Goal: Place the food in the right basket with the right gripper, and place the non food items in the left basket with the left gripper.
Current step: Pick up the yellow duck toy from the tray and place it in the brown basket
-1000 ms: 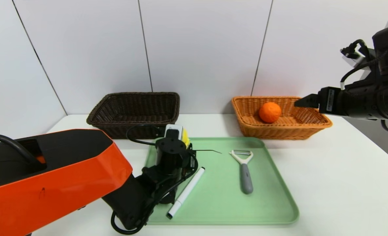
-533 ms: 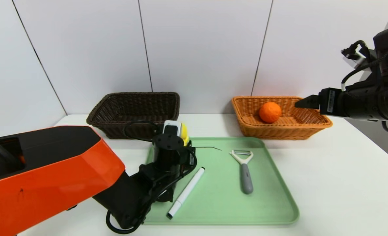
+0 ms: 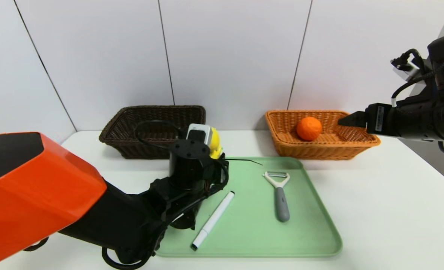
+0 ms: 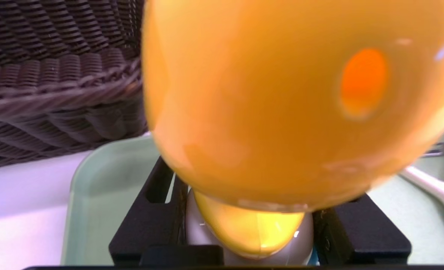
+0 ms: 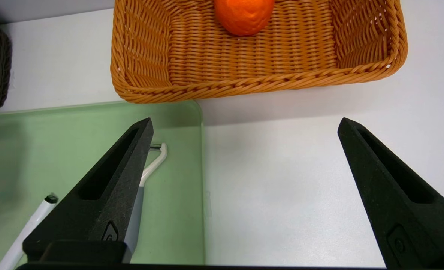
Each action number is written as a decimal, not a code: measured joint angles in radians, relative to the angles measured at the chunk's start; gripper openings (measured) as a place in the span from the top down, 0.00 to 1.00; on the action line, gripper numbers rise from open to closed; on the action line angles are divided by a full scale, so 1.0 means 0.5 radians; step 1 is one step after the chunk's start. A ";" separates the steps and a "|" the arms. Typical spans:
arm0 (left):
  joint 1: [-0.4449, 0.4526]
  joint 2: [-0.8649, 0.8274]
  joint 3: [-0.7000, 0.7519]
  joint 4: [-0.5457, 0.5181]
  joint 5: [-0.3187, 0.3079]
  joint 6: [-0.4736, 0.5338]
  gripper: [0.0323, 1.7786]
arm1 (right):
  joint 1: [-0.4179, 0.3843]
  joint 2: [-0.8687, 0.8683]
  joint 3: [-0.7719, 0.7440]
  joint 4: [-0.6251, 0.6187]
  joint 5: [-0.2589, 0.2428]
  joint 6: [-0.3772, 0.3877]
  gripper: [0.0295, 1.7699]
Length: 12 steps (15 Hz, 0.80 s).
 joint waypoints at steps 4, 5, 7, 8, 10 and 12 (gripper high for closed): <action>-0.089 -0.168 -0.035 0.216 -0.002 0.001 0.52 | 0.000 -0.030 0.044 0.002 -0.003 0.004 0.04; -0.106 -0.222 -0.078 0.313 -0.002 -0.001 0.52 | 0.000 -0.036 0.051 0.001 -0.005 0.003 0.04; -0.119 -0.341 -0.230 0.562 -0.001 -0.006 0.52 | 0.002 -0.043 0.059 0.002 -0.004 0.001 0.04; -0.104 -0.407 -0.317 0.712 -0.005 -0.008 0.52 | 0.002 -0.046 0.062 0.002 -0.003 0.001 0.04; 0.017 -0.511 -0.437 0.953 -0.060 -0.007 0.52 | 0.004 -0.050 0.063 0.003 -0.005 -0.001 0.04; 0.217 -0.580 -0.543 1.100 -0.177 0.001 0.52 | 0.006 -0.050 0.064 0.004 -0.006 0.000 0.04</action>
